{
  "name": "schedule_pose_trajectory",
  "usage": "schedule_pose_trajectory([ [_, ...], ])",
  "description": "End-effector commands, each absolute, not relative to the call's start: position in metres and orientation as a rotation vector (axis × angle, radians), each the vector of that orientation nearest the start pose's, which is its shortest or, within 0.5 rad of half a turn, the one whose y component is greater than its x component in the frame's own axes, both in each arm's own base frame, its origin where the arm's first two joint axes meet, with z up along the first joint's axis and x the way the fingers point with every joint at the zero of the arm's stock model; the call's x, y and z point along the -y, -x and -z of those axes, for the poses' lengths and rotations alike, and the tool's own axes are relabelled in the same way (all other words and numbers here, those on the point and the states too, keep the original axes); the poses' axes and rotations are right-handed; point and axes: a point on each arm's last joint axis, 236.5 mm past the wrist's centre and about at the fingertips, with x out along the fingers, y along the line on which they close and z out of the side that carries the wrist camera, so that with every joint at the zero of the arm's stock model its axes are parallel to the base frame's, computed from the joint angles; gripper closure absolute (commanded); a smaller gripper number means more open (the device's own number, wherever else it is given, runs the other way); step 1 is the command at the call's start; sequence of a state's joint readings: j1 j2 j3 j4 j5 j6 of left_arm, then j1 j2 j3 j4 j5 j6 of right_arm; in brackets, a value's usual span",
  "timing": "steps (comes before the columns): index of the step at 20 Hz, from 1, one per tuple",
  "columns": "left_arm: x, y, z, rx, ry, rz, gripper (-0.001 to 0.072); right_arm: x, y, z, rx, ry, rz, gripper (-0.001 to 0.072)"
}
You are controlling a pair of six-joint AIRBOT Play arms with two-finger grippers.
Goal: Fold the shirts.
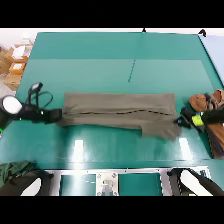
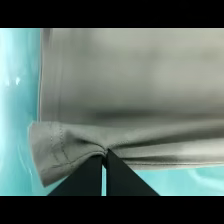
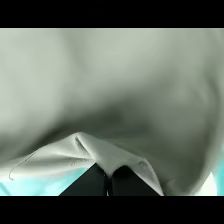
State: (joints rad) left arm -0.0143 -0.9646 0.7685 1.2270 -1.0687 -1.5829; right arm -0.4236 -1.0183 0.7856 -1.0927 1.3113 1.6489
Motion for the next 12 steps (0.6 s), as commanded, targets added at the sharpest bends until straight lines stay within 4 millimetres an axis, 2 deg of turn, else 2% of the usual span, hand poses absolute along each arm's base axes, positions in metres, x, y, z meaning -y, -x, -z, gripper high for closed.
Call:
schedule_pose_trajectory([
  [1,0.083,-0.358,-0.020,-1.157,0.320,0.224,0.0681,-0.004,-0.346,-0.023,-1.246,-0.803,0.029,0.0694],
  [5,0.094,-0.413,0.012,-1.184,0.339,0.270,0.0680,0.005,-0.401,0.000,-1.250,-0.812,0.041,0.0694],
  [9,0.110,-0.450,0.046,-1.190,0.409,0.316,0.0667,0.006,-0.423,0.044,-1.318,-0.862,0.050,0.0693],
  [10,0.112,-0.458,0.048,-1.170,0.434,0.310,0.0394,0.007,-0.428,0.053,-1.318,-0.865,0.051,0.0671],
  [11,0.111,-0.465,0.048,-1.145,0.450,0.299,0.0157,0.010,-0.430,0.057,-1.318,-0.857,0.049,0.0579],
  [12,0.109,-0.469,0.045,-1.129,0.444,0.293,0.0110,0.017,-0.433,0.055,-1.308,-0.863,0.056,0.0471],
])
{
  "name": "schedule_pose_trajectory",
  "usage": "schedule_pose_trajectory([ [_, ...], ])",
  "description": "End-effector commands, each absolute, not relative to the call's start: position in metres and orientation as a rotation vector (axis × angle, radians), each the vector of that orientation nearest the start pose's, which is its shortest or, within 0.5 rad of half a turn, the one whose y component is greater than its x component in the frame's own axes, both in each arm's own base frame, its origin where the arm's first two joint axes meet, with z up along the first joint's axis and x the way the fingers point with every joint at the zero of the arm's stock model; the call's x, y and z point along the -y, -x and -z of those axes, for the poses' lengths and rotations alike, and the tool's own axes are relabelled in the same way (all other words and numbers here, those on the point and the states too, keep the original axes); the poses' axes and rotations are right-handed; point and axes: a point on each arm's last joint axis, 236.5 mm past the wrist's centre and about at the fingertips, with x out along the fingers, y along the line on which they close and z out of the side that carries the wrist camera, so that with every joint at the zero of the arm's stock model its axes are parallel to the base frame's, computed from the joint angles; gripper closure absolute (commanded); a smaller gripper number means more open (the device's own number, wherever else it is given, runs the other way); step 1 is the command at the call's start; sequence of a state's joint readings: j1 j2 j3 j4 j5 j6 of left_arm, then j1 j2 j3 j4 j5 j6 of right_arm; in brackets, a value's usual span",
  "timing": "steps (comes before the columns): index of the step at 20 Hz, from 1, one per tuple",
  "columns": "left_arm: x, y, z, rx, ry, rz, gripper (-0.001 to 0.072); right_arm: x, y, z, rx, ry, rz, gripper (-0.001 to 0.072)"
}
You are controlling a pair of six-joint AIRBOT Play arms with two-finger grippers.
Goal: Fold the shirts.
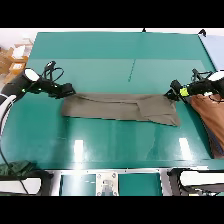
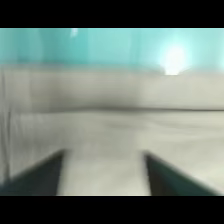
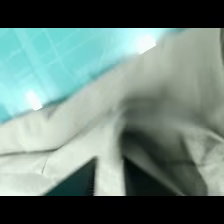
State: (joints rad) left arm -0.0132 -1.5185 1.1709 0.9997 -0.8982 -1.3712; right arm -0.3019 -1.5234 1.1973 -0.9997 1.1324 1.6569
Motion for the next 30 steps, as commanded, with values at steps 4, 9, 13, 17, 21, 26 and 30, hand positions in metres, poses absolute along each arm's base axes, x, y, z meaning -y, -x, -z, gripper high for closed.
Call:
schedule_pose_trajectory([
  [4,0.083,-0.468,0.008,-1.173,0.421,0.338,0.0109,0.063,-0.415,0.022,-1.344,-0.741,-0.031,0.0180],
  [9,0.047,-0.457,-0.019,-1.226,0.457,0.344,0.0111,0.095,-0.362,0.057,-1.457,-0.705,-0.065,0.0108],
  [13,0.055,-0.449,-0.021,-1.253,0.474,0.380,0.0671,0.074,-0.355,0.091,-1.503,-0.749,-0.211,0.0102],
  [17,0.067,-0.451,-0.028,-1.237,0.513,0.415,0.0680,0.035,-0.380,0.100,-1.426,-0.879,-0.396,0.0101],
  [21,0.110,-0.450,-0.028,-1.237,0.454,0.483,0.0680,0.019,-0.387,0.111,-1.438,-0.827,-0.422,0.0224],
  [26,0.217,-0.455,-0.030,-1.131,0.329,0.608,0.0680,0.027,-0.412,0.060,-1.370,-0.747,-0.474,0.0693],
  [30,0.329,-0.446,0.003,-1.085,0.357,0.706,0.0680,0.012,-0.416,-0.029,-1.294,-0.649,-0.565,0.0693],
])
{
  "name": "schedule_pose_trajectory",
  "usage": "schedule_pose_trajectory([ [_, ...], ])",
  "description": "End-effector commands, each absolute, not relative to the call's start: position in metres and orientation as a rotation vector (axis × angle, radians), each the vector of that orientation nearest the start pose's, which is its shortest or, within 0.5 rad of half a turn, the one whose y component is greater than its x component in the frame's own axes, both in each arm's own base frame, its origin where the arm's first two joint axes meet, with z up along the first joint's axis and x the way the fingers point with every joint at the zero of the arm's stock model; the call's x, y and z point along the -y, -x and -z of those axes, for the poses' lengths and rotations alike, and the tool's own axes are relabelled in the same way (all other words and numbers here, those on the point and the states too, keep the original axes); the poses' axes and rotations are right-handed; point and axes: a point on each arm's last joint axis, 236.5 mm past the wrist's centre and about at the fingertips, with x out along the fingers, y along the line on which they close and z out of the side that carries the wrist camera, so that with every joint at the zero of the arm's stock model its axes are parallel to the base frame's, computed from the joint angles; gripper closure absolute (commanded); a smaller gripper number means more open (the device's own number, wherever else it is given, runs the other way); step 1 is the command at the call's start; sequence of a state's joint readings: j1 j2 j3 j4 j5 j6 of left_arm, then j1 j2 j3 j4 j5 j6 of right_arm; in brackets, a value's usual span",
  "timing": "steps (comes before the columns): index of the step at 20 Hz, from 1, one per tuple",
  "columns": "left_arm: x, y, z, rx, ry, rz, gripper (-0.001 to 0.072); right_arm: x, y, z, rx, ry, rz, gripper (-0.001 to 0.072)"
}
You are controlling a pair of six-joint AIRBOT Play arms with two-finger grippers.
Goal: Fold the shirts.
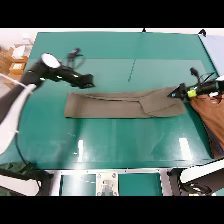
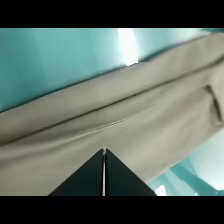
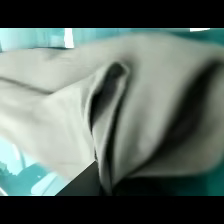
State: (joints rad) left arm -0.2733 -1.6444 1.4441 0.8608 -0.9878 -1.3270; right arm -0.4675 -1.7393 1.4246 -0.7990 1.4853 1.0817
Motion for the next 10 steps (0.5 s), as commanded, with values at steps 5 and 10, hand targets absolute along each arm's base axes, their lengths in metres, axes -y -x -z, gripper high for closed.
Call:
schedule_pose_trajectory([
  [5,0.437,-0.414,0.062,-1.121,0.402,0.781,0.0680,-0.043,-0.404,-0.133,-1.201,-0.528,-0.701,0.0693],
  [10,0.485,-0.399,0.081,-1.164,0.398,0.849,0.0680,-0.094,-0.394,-0.175,-1.167,-0.437,-0.775,0.0693],
])
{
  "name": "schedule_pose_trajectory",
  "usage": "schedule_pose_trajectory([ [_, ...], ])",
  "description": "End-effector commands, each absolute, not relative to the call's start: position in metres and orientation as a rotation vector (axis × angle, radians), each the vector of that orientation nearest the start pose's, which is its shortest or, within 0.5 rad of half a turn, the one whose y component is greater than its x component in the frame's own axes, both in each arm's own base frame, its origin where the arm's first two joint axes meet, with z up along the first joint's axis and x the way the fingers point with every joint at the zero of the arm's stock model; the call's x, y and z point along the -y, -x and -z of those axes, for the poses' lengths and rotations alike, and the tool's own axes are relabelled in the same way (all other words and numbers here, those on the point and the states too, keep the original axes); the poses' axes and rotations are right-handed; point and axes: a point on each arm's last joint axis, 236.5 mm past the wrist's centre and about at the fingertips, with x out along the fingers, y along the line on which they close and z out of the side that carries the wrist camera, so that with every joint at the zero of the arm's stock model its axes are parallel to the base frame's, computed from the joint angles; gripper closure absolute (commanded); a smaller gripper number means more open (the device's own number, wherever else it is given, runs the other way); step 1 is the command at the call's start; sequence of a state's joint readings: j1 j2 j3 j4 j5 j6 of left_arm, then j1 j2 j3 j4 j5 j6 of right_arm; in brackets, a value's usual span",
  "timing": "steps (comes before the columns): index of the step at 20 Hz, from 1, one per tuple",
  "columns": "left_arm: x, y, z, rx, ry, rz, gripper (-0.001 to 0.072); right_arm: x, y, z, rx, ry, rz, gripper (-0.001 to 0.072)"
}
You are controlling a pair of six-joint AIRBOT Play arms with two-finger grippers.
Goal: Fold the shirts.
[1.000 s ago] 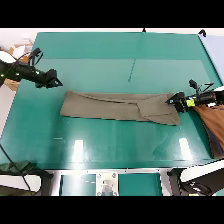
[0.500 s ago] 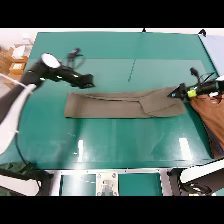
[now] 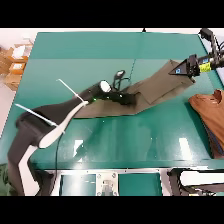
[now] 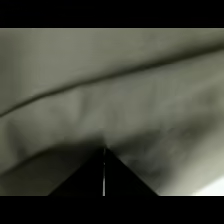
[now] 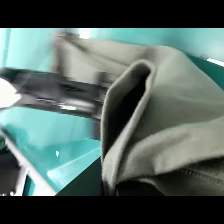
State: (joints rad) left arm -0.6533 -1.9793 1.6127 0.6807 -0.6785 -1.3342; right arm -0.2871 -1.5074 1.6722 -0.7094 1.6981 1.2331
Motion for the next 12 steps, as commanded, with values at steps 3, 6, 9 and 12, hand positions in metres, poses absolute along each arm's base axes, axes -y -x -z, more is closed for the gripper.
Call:
schedule_pose_trajectory([
  [3,0.478,-0.392,0.082,-1.221,0.395,0.874,0.0680,-0.110,-0.390,-0.176,-1.184,-0.431,-0.795,0.0693],
  [6,0.444,-0.391,0.064,-1.340,0.374,0.942,0.0681,-0.118,-0.389,-0.176,-1.197,-0.438,-0.799,0.0693],
  [9,0.360,-0.405,0.045,-1.461,0.166,0.890,0.0682,-0.133,-0.389,-0.177,-1.202,-0.441,-0.809,0.0693],
  [12,0.217,-0.433,0.024,-1.499,-0.197,0.530,0.0682,-0.175,-0.395,-0.181,-1.153,-0.412,-0.851,0.0693],
])
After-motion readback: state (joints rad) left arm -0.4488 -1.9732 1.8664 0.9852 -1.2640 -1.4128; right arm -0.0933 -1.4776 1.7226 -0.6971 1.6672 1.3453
